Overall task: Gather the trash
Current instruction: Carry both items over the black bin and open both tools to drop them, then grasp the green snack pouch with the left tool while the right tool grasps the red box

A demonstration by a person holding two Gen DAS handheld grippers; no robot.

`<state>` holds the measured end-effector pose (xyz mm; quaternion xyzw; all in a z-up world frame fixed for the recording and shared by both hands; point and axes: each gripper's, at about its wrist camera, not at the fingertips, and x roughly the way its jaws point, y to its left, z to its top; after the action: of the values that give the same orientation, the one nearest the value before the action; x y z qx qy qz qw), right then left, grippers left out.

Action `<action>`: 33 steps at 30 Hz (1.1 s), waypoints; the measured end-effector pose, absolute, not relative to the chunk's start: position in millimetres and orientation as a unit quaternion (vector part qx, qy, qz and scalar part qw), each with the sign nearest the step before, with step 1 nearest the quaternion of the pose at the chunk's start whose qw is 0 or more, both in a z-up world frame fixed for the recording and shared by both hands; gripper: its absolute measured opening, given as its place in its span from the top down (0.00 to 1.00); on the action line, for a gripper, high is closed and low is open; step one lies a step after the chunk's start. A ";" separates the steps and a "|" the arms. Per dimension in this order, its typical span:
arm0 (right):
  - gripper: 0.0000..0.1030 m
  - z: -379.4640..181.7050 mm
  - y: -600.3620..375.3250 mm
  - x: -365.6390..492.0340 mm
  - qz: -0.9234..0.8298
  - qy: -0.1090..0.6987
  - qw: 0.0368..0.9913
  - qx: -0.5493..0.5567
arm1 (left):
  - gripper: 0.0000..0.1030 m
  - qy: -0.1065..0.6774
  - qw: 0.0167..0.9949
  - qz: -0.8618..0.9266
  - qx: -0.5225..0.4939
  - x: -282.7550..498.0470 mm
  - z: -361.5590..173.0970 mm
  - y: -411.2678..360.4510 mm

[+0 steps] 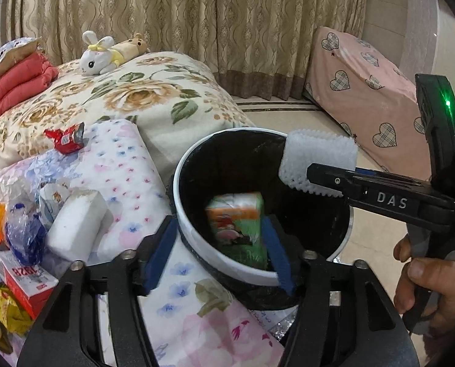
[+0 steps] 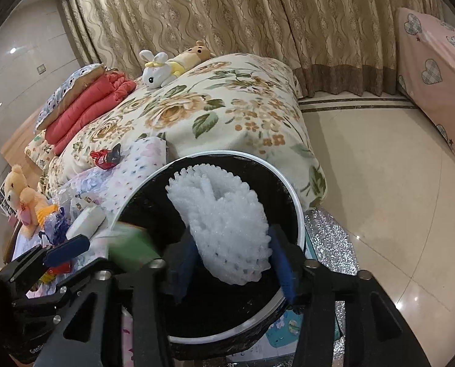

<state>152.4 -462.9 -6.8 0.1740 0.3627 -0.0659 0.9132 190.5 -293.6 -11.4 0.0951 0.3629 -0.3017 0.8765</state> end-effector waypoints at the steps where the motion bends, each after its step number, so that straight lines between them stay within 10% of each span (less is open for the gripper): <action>1: 0.34 -6.1 -463.4 151.0 -0.067 0.360 0.914 0.176 | 0.32 0.362 0.878 -0.300 0.090 188.8 -10.6 -289.7; 13: 0.15 5.8 -427.4 131.2 -0.046 0.326 0.926 0.187 | 0.28 0.359 0.897 -0.253 0.054 164.1 -15.2 -219.3; 33: 0.12 -12.2 -306.4 124.0 0.057 0.349 0.921 0.166 | 0.27 0.362 0.922 -0.137 -0.005 136.4 -26.4 -84.5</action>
<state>124.0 -306.4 -12.2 0.1656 0.3489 0.0568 0.9207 136.4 -84.5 -26.4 -0.0052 0.3621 -0.1367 0.9220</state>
